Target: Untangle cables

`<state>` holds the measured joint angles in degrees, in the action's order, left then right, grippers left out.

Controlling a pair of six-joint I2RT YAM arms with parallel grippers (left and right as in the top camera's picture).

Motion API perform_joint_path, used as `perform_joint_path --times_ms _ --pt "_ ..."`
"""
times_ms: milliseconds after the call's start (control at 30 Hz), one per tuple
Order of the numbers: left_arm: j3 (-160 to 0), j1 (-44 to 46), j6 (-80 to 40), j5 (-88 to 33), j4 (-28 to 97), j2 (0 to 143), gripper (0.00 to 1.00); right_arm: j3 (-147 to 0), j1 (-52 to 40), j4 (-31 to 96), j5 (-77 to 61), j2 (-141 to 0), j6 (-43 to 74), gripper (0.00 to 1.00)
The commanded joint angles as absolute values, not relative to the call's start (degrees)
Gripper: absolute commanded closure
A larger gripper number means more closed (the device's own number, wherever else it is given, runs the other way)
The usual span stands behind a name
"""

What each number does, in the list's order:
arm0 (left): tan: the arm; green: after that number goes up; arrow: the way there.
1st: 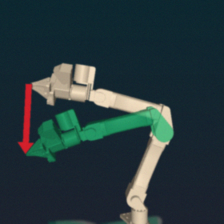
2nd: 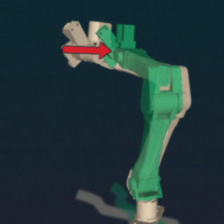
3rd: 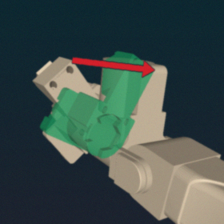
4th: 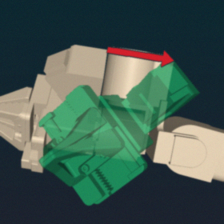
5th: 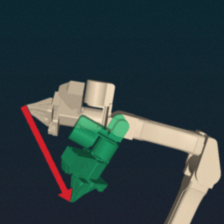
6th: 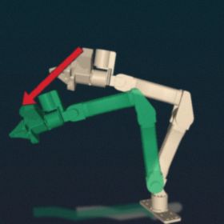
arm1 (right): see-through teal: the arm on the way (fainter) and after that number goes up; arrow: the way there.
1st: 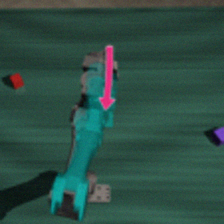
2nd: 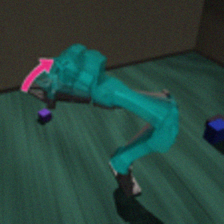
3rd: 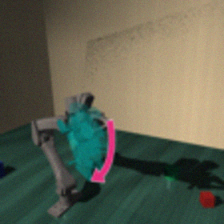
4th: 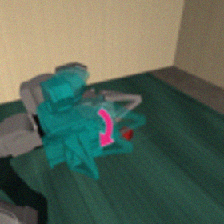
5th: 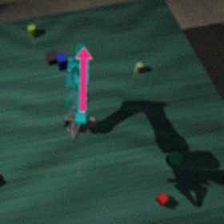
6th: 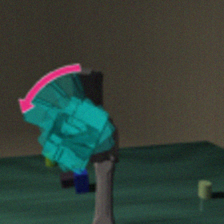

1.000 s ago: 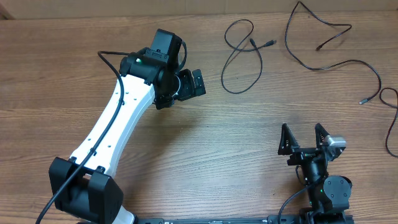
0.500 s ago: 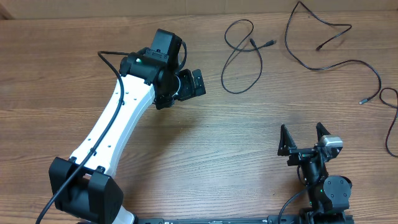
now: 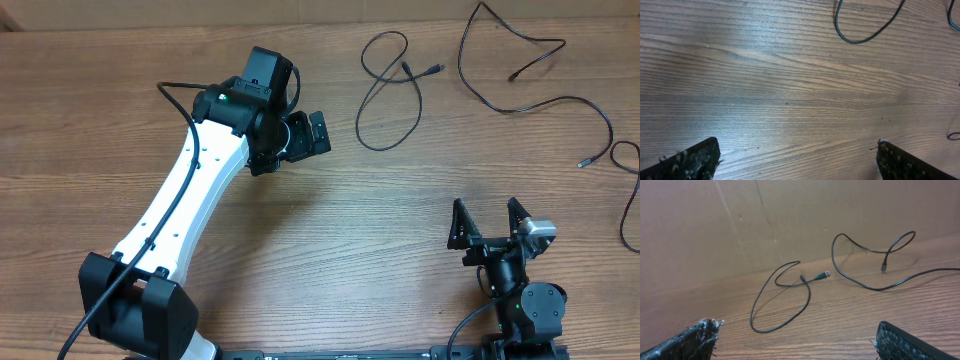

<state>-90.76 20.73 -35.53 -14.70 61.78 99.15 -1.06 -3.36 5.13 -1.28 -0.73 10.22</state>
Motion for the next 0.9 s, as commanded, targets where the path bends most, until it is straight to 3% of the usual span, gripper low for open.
perform_joint_path --times_ms 0,467,600,867 --pt "-91.5 20.6 -35.2 -14.9 60.8 98.3 0.01 -0.4 -3.1 4.7 -1.5 -0.1 10.6 0.0" --pt "-91.5 19.1 -34.0 -9.1 52.6 98.3 0.01 -0.4 -3.2 4.7 -1.5 -0.1 10.6 0.0" --pt "-92.2 16.1 -32.0 -4.4 52.0 98.3 0.01 -0.4 -3.2 4.7 -1.5 -0.1 10.6 0.0" --pt "-93.3 8.3 -25.4 -6.9 56.3 95.5 0.01 -0.4 -3.2 4.7 -1.5 -0.1 10.6 0.0"
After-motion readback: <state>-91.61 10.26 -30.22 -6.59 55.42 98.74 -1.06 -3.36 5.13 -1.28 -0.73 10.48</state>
